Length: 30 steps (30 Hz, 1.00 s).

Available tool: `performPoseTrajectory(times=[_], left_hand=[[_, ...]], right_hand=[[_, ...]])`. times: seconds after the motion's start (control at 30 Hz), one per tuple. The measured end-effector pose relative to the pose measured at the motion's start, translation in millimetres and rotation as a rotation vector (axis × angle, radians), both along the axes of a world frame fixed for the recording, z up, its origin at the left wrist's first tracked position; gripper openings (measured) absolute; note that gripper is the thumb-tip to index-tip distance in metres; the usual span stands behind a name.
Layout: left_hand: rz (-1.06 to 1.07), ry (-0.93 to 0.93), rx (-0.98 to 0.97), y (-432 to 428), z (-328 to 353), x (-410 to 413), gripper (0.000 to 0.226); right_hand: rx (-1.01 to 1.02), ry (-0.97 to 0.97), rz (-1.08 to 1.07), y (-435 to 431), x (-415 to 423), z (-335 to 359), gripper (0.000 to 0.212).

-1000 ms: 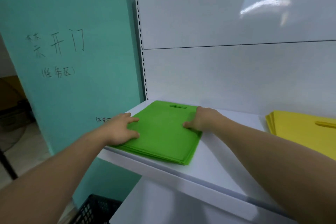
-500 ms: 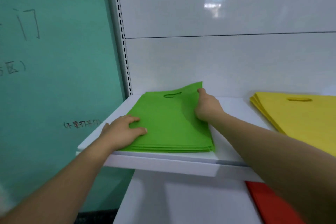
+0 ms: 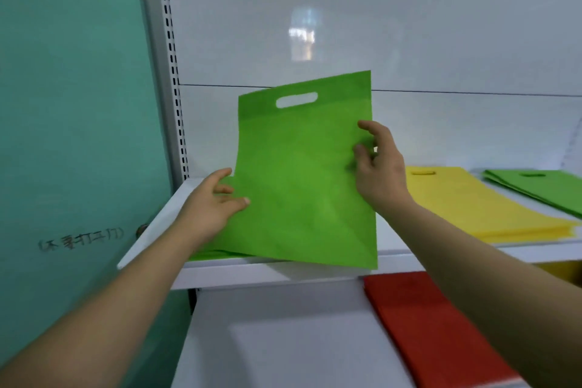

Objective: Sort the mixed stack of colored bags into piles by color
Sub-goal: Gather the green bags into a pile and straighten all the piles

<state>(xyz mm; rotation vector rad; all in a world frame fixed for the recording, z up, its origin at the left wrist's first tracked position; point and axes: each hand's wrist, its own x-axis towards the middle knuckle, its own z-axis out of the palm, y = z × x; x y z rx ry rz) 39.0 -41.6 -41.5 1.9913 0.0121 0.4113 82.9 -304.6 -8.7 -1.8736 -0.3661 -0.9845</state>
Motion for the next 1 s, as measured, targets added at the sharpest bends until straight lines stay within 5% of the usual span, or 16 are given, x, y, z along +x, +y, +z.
performPoseTrajectory(times=[0.47, 1.0], left_hand=[[-0.402, -0.172, -0.061, -221.5, 22.7, -29.0, 0.051], [-0.800, -0.161, 0.067, -617.7, -14.0, -100.3, 0.059]], right_hand=[[0.132, -0.073, -0.313, -230.4, -114.8, 33.0, 0.034], [0.153, 0.419, -0.794, -575.1, -306.3, -15.1, 0.057]])
